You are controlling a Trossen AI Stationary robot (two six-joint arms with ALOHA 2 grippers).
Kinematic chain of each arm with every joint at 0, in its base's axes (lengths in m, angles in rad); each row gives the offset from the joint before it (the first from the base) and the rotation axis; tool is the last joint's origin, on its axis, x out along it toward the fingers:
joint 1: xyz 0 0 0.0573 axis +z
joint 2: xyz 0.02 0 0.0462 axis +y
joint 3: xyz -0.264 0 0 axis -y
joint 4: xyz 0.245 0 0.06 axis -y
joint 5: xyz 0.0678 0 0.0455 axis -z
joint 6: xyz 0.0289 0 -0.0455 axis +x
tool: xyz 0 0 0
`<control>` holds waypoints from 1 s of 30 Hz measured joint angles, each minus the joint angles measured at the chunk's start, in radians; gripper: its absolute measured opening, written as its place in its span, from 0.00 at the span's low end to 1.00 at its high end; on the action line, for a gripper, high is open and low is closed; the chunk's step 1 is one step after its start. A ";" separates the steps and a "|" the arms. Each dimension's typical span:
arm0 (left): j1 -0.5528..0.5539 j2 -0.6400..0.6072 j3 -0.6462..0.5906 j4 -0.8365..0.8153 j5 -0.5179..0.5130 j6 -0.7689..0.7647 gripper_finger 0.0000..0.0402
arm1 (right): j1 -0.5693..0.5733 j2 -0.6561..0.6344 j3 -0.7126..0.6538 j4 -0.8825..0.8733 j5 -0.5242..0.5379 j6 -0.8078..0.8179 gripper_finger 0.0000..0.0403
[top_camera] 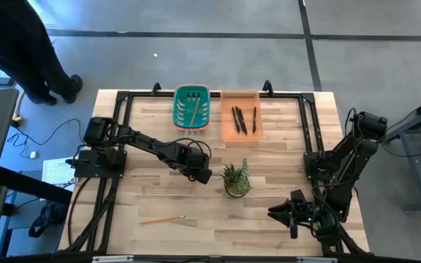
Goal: Sort pens & pencils
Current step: Put the top pencil into the green bin
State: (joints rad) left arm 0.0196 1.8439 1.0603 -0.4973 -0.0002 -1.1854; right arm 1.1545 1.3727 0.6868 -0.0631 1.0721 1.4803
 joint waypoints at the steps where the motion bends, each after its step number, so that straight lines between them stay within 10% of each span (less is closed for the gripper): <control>1: 0.000 0.000 0.000 0.000 0.000 0.000 0.21 | 0.000 0.000 0.000 0.000 0.000 0.000 0.24; 30: 0.000 0.000 0.000 -0.037 0.011 0.030 0.13 | 0.000 0.000 0.000 -0.007 -0.002 0.003 0.24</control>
State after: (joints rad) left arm 0.0196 1.8442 1.0603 -0.5339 0.0105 -1.1553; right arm 1.1545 1.3727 0.6868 -0.0704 1.0706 1.4829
